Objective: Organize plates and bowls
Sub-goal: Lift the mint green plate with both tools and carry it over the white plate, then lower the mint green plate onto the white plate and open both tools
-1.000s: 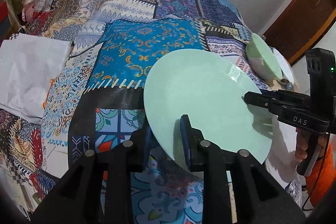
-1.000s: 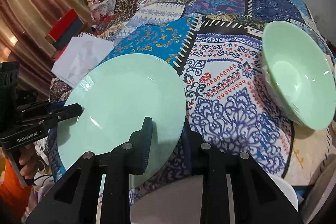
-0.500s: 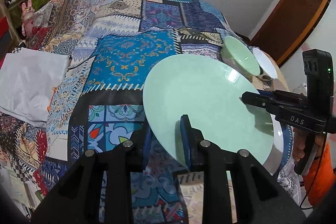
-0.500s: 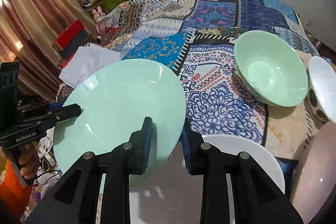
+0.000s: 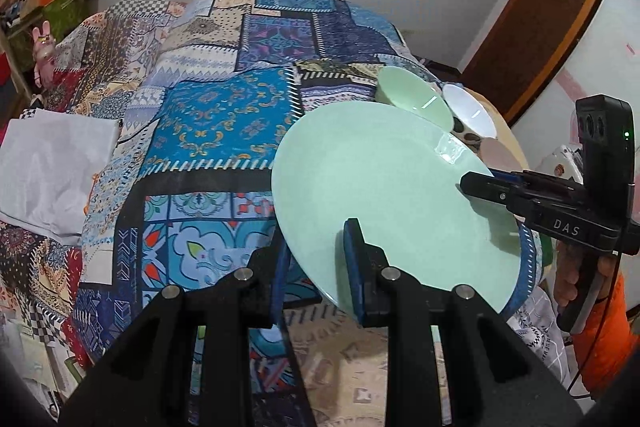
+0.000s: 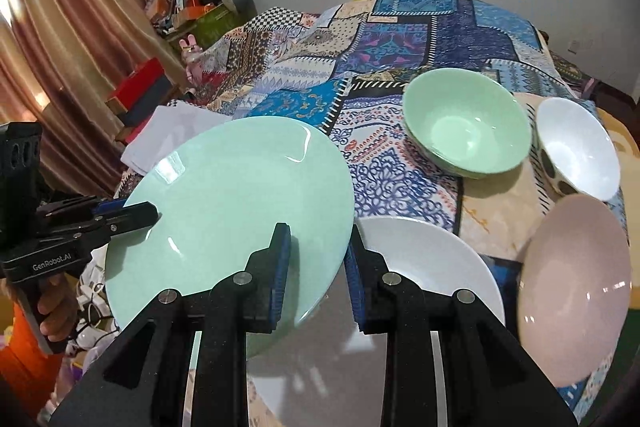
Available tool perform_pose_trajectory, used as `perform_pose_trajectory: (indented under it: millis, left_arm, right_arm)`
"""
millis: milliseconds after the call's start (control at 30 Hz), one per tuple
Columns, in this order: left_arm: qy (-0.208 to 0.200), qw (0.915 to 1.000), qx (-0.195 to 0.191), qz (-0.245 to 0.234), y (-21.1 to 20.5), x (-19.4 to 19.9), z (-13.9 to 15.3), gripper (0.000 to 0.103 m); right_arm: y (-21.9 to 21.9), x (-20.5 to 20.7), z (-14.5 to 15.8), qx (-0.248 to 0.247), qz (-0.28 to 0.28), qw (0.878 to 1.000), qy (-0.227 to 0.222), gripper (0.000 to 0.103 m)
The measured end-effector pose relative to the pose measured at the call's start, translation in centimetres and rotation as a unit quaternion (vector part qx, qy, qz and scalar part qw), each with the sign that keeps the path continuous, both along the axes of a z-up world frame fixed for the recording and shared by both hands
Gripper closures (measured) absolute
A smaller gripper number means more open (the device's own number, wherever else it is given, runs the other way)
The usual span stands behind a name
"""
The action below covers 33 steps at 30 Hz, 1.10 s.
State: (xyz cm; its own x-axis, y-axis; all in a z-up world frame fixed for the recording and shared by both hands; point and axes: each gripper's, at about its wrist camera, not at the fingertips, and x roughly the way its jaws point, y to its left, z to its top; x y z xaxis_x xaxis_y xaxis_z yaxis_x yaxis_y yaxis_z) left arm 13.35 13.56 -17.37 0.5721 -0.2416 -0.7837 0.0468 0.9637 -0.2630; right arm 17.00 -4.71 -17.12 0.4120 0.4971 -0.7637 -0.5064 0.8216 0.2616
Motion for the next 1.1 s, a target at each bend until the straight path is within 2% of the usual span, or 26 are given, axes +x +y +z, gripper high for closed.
perform_pose_trajectory:
  millis: [500,1100]
  left_arm:
    - [0.01,0.9994,-0.002,-0.033,-5.0,-0.2,-0.3,0.078]
    - [0.054,0.9968,-0.011,-0.059,-8.8,1.5,-3.6,0.078]
  right_arm:
    - [-4.9,-1.9,-0.2,0.007,-0.033,0.999,0.0,0.079]
    - [-9.1,-3.0,-2.7,0.017,-0.068,0.997,0.024,0.079]
